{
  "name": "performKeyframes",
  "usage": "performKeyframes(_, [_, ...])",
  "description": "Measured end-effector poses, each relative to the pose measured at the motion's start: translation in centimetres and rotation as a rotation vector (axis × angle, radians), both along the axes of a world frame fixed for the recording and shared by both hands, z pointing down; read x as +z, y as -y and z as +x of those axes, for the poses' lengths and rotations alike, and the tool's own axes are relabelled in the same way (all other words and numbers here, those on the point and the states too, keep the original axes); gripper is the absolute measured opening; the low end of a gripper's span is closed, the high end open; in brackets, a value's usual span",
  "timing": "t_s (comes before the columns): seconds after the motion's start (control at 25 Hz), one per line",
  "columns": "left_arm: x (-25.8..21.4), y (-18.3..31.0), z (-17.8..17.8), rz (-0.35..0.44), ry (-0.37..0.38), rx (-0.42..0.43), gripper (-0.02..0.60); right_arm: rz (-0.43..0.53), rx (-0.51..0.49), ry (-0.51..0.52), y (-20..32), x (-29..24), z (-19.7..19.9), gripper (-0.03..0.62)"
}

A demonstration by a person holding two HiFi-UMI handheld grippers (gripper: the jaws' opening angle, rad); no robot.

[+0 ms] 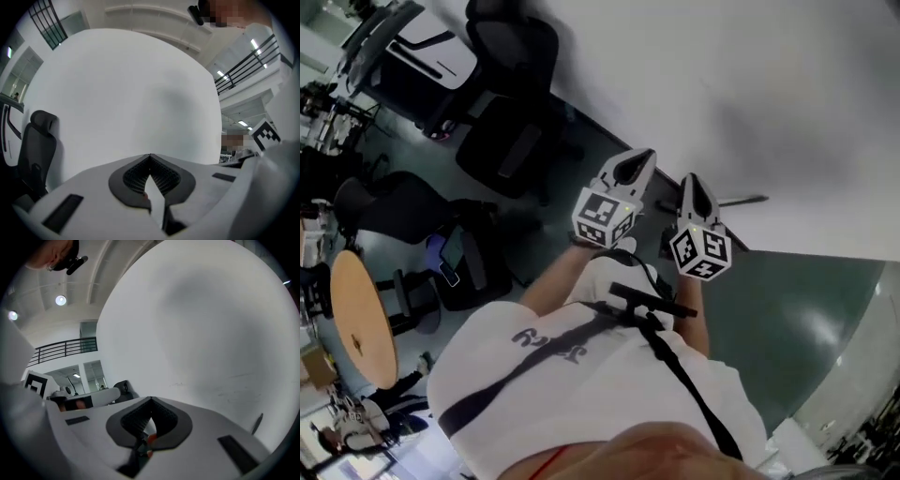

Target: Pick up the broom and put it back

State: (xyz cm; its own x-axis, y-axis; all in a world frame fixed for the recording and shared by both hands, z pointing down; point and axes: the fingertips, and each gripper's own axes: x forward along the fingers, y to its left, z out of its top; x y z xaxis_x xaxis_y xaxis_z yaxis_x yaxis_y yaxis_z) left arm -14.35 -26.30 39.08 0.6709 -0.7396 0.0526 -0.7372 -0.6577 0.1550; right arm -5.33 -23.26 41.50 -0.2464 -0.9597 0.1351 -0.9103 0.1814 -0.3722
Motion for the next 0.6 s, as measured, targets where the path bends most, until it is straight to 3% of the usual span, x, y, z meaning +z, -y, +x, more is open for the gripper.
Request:
performKeyframes(0.2, [4.0, 3.6, 4.0, -0.092, 0.008, 0.117, 0.012, -0.069, 0.109, -0.044, 2.0, 3.5, 4.1, 0.005])
performKeyframes(0.36, [7.5, 2.6, 8.2, -0.161, 0.043, 0.253, 0.012, -0.166, 0.256, -0.043, -0.4, 7.4, 8.2, 0.005])
performKeyframes(0.6, [14.0, 0.5, 14.6, -0.242, 0.110, 0.392, 0.012, -0.303, 0.384, -0.027, -4.6, 14.5, 14.4, 0.005])
